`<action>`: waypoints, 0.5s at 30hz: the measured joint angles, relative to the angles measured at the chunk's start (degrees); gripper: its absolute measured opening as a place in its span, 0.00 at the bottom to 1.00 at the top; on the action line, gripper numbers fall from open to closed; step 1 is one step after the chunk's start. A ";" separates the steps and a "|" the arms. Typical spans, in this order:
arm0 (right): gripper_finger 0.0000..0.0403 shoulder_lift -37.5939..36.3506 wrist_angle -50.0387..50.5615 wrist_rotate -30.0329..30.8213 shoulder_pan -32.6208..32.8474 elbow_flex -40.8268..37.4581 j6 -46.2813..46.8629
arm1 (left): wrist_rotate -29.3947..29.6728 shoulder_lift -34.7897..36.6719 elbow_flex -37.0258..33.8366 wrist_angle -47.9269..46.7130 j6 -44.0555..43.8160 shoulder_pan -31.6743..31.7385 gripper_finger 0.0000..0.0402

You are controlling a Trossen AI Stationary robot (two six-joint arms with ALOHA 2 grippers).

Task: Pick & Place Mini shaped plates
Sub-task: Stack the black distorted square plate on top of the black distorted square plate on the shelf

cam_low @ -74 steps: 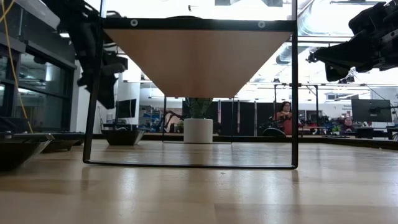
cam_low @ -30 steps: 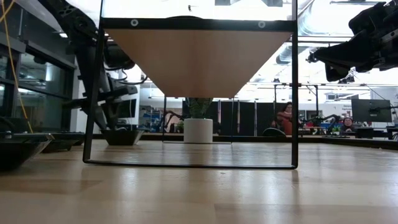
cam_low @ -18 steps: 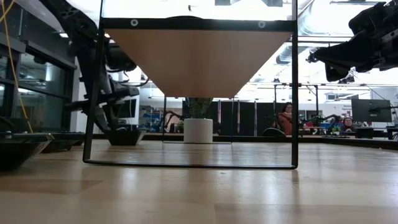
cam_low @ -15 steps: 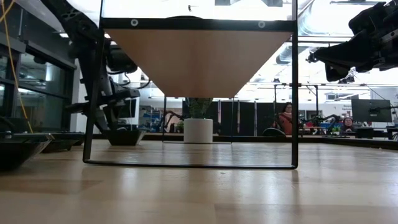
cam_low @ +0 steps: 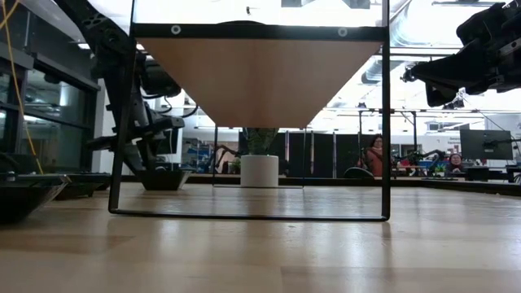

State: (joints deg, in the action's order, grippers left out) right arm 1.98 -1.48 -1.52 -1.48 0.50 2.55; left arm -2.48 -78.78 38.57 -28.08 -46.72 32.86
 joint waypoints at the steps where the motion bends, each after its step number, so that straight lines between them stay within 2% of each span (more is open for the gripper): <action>1: 0.03 0.00 0.00 0.00 -0.01 -0.01 0.00 | 0.00 0.00 0.00 -0.06 0.02 0.00 0.25; 5: 0.03 0.00 0.00 0.00 0.01 -0.01 0.00 | 0.02 0.01 0.00 -0.12 0.67 0.05 0.21; 12: 0.03 0.00 -0.01 0.00 0.01 -0.01 0.00 | 0.03 0.02 0.00 -0.58 1.37 0.11 0.04; 15: 0.03 0.00 -0.01 0.00 0.00 0.01 0.00 | 0.01 0.04 0.02 -0.54 1.44 0.11 0.01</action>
State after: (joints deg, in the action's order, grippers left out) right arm 1.98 -1.48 -1.52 -1.48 0.51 2.55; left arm -2.47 -78.74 38.59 -28.62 -45.28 32.97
